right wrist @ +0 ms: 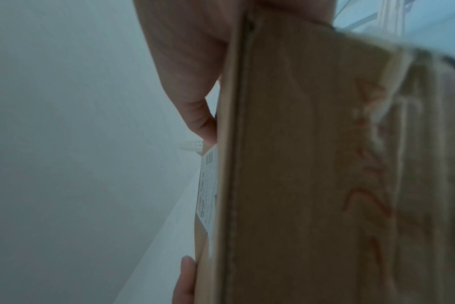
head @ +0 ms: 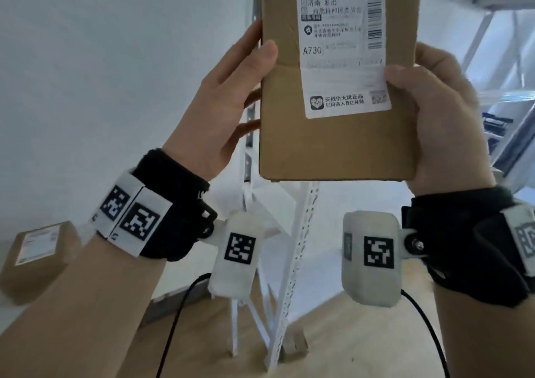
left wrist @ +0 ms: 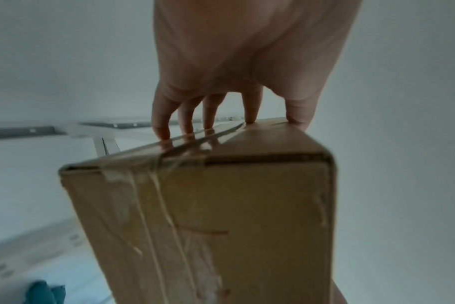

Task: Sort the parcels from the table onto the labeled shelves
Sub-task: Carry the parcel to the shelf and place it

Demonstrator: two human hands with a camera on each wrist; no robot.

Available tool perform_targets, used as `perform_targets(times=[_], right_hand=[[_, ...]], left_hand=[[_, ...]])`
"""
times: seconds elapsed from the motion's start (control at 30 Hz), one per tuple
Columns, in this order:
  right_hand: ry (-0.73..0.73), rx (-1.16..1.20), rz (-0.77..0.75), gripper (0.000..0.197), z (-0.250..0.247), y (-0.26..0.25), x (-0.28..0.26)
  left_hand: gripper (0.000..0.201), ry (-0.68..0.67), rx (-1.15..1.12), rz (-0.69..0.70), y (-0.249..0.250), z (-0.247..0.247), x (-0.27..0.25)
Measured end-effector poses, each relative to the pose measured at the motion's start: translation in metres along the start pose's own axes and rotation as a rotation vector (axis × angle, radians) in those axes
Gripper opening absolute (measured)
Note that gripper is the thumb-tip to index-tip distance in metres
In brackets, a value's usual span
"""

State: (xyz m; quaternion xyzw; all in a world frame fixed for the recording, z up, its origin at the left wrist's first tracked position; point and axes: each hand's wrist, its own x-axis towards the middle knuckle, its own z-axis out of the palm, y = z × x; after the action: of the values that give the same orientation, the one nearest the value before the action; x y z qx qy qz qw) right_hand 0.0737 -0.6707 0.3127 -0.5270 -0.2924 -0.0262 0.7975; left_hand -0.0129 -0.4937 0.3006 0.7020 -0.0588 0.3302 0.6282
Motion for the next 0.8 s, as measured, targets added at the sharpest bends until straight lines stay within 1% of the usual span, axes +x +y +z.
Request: perform_targets(times=[0.07,0.17,0.27,0.33,0.43,0.47,0.57,0.67,0.73,0.8], right_hand=[[0.005,-0.026,-0.008,0.031,-0.033,-0.015,0.005],[-0.035,-0.050,-0.008,0.040,-0.076,-0.036,0.018],[-0.065,-0.053,-0.049,0.042,-0.110,-0.052,0.034],[-0.046,-0.070,-0.076,0.041,-0.128,-0.057,0.048],[0.046,-0.061,-0.099,0.040,-0.148,-0.058,0.074],[0.078,-0.054,-0.101,0.036,-0.154,-0.057,0.083],[0.108,-0.091,-0.114,0.010,-0.170,-0.051,0.114],[0.073,-0.070,-0.148,0.004,-0.187,-0.040,0.152],[0.010,-0.054,-0.162,0.015,-0.200,-0.030,0.179],[-0.044,-0.089,-0.169,0.028,-0.213,-0.021,0.208]], left_hand=[[0.051,-0.010,-0.042,-0.004,0.003,0.035,0.008],[0.054,-0.009,-0.094,0.001,0.008,0.082,0.023],[0.057,-0.012,-0.121,0.026,0.009,0.120,0.042],[0.059,-0.008,-0.160,0.027,0.005,0.140,0.056],[0.058,-0.011,-0.215,0.053,-0.005,0.165,0.080],[0.058,-0.012,-0.226,0.068,-0.009,0.171,0.089],[0.053,-0.010,-0.219,0.094,-0.024,0.192,0.117],[0.050,-0.001,-0.196,0.117,-0.041,0.209,0.151],[0.053,0.005,-0.194,0.131,-0.051,0.215,0.178],[0.058,0.005,-0.203,0.144,-0.060,0.220,0.209]])
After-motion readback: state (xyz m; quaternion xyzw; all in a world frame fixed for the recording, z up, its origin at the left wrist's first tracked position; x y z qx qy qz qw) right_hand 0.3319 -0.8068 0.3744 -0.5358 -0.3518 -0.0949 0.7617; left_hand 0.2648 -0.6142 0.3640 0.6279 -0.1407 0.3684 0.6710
